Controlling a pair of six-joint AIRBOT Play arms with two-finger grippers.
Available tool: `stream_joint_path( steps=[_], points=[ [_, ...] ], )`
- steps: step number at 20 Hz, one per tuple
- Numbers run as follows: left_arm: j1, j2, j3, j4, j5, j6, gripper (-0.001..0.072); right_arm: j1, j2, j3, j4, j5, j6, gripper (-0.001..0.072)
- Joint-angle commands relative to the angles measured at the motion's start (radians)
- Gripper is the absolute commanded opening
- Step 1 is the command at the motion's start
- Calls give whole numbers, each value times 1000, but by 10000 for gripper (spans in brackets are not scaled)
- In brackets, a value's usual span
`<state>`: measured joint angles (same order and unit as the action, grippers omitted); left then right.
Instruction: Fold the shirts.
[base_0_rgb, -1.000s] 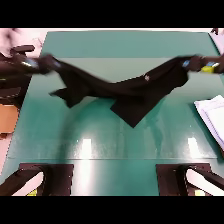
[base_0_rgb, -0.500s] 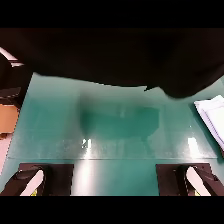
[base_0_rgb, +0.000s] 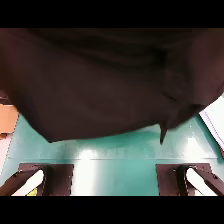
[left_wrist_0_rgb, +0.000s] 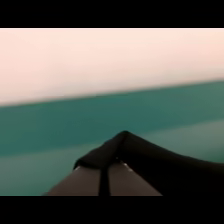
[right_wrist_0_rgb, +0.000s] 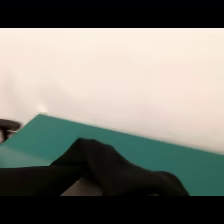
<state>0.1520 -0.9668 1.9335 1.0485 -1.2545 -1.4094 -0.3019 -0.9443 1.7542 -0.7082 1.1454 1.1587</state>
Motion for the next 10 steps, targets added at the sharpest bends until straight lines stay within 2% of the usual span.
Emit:
stream_joint_path(
  steps=[1,4,7,10],
  points=[
    [-1,-172,-126,-43,-79,5,22,171,-202,-210,-75,37,13,23],
    [-47,-311,-358,-41,18,59,22,229,-347,-374,-105,-51,11,23],
    [-124,-445,-568,-39,245,130,22,232,-483,-457,-104,-180,-5,23],
    [-148,-568,-609,-68,419,128,22,219,-610,-439,-103,-254,-42,24]
  ],
)
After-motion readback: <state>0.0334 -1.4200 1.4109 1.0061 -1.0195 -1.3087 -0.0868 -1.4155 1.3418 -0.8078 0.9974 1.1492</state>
